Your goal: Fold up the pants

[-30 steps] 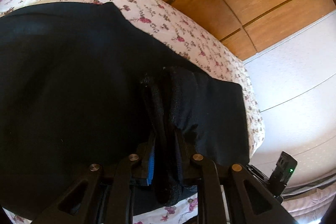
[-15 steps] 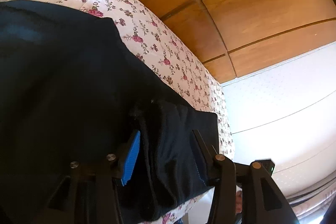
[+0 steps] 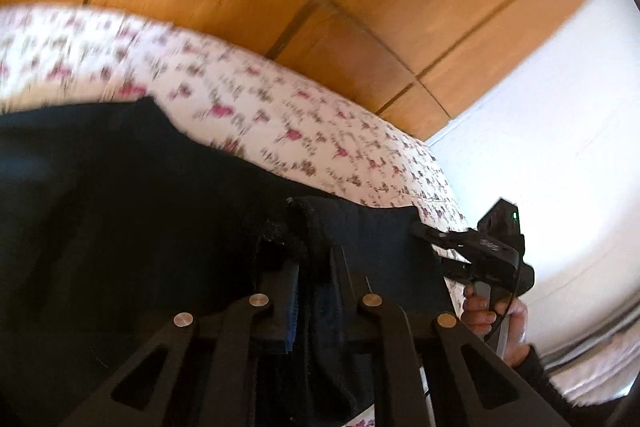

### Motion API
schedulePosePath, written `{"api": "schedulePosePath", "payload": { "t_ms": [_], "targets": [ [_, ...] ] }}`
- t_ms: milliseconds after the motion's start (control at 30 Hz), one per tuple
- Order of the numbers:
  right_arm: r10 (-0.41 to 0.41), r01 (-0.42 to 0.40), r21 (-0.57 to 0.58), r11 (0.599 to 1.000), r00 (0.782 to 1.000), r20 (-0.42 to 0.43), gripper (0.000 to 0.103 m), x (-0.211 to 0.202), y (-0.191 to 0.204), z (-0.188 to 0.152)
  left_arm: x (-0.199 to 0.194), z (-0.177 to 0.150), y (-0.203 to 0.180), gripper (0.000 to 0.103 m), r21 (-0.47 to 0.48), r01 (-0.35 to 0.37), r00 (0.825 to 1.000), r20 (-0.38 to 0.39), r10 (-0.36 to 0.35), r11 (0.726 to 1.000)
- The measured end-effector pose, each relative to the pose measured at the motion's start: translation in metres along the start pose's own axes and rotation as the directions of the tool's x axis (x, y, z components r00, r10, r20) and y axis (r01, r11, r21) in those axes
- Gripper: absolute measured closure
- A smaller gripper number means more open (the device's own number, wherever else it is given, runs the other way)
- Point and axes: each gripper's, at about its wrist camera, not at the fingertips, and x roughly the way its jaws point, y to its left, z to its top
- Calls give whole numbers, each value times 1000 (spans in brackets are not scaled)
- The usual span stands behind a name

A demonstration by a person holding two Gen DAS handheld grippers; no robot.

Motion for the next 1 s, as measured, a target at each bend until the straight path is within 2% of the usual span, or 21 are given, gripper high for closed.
{"api": "schedulePosePath", "payload": {
  "t_ms": [33,67,100,133,200,300,400,467,567,667,733,833,900,1000],
  "targets": [
    [-48,48,-37,998,999,7,64,1,4,-2,2,-1,-2,90,21,-39,999,-14,39,999],
    [-132,134,-119,984,991,26,64,5,15,-7,10,-1,-2,91,38,-94,995,-31,95,995],
    [-194,200,-193,960,980,51,64,9,25,-11,19,-4,1,91,63,-167,984,-59,171,984],
    [-240,251,-245,937,968,72,64,13,33,-15,25,-7,4,91,68,-201,976,-75,206,977],
    [-287,302,-282,911,953,94,63,17,42,-18,32,-6,11,90,47,-216,973,-76,220,975],
    [-260,270,-233,934,963,76,62,14,35,-14,24,-7,11,89,13,-216,973,-76,217,976],
    [-241,250,-201,947,968,68,51,7,27,-12,10,-10,9,81,-18,-198,978,-69,197,980],
    [-238,247,-196,949,969,71,47,2,28,-14,1,-10,8,74,-29,-213,976,-57,212,977],
    [-242,255,-185,949,966,90,44,-9,30,-17,-13,-14,6,74,-44,-268,963,-32,266,963],
    [-284,314,-204,927,945,164,44,-24,42,-23,-25,-18,9,74,-65,-330,944,-9,330,942],
    [-279,319,-219,922,940,195,44,-32,53,-28,-37,-25,13,74,-93,-355,934,9,357,930],
    [-206,256,-298,920,960,190,47,-35,79,-45,-51,-32,15,73,-111,-415,907,34,420,903],
    [-142,180,-360,915,981,130,56,-26,99,-60,-59,-37,15,73,-116,-434,896,50,442,893],
    [-75,79,-424,902,997,26,65,-4,125,-84,-70,-44,14,72,-123,-461,880,65,471,879]
  ]
}}
